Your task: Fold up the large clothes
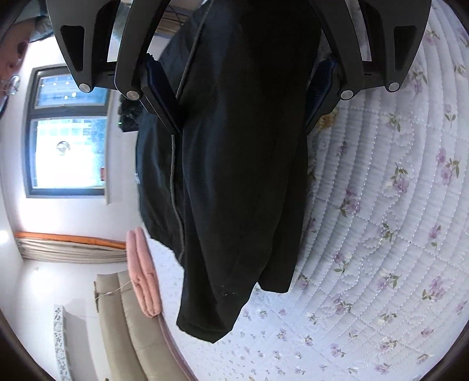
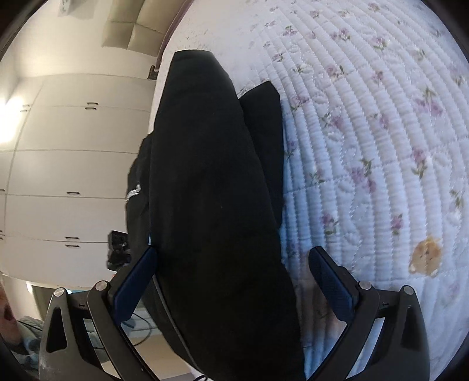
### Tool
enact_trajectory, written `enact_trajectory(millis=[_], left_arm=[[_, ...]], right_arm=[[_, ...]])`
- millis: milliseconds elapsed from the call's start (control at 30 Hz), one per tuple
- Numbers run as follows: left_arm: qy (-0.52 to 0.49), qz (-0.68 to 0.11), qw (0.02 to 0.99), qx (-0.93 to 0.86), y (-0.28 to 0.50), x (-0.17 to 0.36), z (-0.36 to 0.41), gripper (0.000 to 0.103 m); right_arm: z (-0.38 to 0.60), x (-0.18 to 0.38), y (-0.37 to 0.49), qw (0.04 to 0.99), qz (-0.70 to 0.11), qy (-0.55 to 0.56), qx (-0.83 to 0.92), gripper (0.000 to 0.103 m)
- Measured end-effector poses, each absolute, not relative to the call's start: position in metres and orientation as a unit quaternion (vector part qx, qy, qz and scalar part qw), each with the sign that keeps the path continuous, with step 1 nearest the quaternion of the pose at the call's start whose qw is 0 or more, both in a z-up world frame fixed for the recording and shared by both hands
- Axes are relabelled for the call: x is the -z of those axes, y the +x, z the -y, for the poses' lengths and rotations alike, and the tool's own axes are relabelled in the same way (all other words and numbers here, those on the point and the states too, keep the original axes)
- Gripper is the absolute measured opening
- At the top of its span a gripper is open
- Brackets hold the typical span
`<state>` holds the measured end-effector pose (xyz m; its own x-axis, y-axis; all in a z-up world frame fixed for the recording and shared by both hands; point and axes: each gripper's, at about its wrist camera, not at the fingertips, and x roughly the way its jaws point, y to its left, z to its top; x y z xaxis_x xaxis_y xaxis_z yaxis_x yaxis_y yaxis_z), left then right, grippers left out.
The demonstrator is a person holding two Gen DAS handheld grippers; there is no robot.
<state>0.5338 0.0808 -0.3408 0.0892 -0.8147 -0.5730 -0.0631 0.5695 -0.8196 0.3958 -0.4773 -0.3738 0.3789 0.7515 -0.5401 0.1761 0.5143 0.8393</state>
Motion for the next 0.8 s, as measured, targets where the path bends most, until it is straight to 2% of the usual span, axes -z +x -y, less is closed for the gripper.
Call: enact_trajectory(millis=[300, 600, 700, 800], left_arm=[[-0.421, -0.598, 0.612, 0.301, 0.526, 0.360, -0.116, 0.084], [-0.366, -0.603, 0.626, 0.331, 0.523, 0.355, -0.101, 0.094], [-0.343, -0.606, 0.637, 0.330, 0.524, 0.359, -0.093, 0.094], [-0.292, -0.613, 0.664, 0.314, 0.520, 0.355, -0.080, 0.077]], right_arm=[[0.463, 0.378, 0.393, 0.684, -0.516, 0.459, -0.235, 0.103], [0.432, 0.364, 0.407, 0.710, -0.534, 0.394, -0.236, 0.103], [0.426, 0.360, 0.408, 0.724, -0.532, 0.376, -0.227, 0.095], [0.417, 0.352, 0.410, 0.735, -0.533, 0.359, -0.216, 0.081]])
